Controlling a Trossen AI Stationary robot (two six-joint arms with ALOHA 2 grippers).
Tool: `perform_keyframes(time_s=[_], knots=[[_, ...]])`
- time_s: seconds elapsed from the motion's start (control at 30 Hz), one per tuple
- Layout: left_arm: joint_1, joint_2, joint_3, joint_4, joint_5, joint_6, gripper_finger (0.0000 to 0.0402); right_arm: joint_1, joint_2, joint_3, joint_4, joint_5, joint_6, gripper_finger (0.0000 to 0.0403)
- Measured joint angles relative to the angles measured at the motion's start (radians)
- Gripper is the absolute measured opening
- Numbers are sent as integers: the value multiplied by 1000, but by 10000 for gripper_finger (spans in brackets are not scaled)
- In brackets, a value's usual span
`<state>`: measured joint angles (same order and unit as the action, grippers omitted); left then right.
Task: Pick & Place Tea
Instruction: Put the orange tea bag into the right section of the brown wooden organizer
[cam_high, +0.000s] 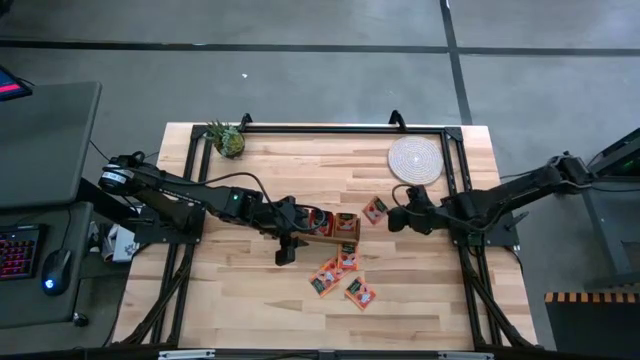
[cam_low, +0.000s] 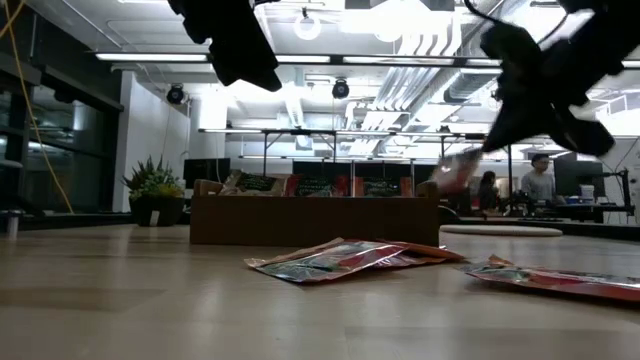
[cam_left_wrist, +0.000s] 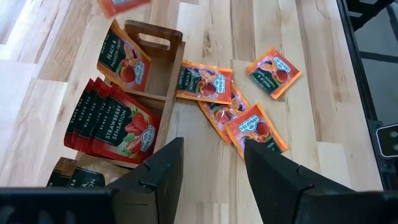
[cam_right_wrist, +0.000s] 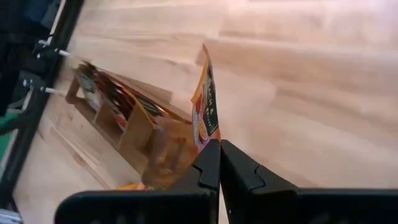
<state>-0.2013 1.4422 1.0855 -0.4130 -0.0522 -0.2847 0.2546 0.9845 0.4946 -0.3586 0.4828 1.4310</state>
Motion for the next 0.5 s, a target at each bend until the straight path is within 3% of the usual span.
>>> perform_keyframes(time_s=[0.5], knots=[[66,0,0,0,45,-3,167,-118,-2,381,-269,44,-571,0]])
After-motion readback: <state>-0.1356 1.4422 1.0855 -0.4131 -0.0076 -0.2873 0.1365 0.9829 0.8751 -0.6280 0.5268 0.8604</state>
